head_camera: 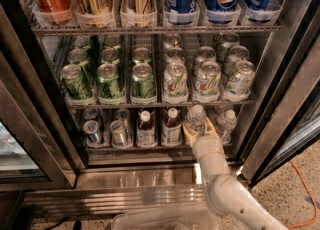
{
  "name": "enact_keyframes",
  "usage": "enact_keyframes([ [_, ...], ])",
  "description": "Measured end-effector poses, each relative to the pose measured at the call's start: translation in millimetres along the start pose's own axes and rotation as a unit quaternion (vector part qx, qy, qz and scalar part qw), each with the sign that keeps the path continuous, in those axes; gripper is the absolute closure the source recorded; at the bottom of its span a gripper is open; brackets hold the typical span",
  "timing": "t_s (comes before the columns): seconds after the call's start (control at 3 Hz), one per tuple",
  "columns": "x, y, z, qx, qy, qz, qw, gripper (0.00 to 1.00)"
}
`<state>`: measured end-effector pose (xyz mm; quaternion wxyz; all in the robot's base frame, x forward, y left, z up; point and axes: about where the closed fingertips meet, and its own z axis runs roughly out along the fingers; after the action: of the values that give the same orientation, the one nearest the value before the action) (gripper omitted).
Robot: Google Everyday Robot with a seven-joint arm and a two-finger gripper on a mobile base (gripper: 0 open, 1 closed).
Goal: Pick water bottle from bottom shelf of fridge
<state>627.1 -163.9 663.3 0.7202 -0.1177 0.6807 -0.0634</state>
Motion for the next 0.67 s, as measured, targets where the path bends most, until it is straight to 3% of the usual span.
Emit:
enact_keyframes([
  [0.67,-3,-2,-26,-0.02,0.006,0.006,0.9998,1.0],
])
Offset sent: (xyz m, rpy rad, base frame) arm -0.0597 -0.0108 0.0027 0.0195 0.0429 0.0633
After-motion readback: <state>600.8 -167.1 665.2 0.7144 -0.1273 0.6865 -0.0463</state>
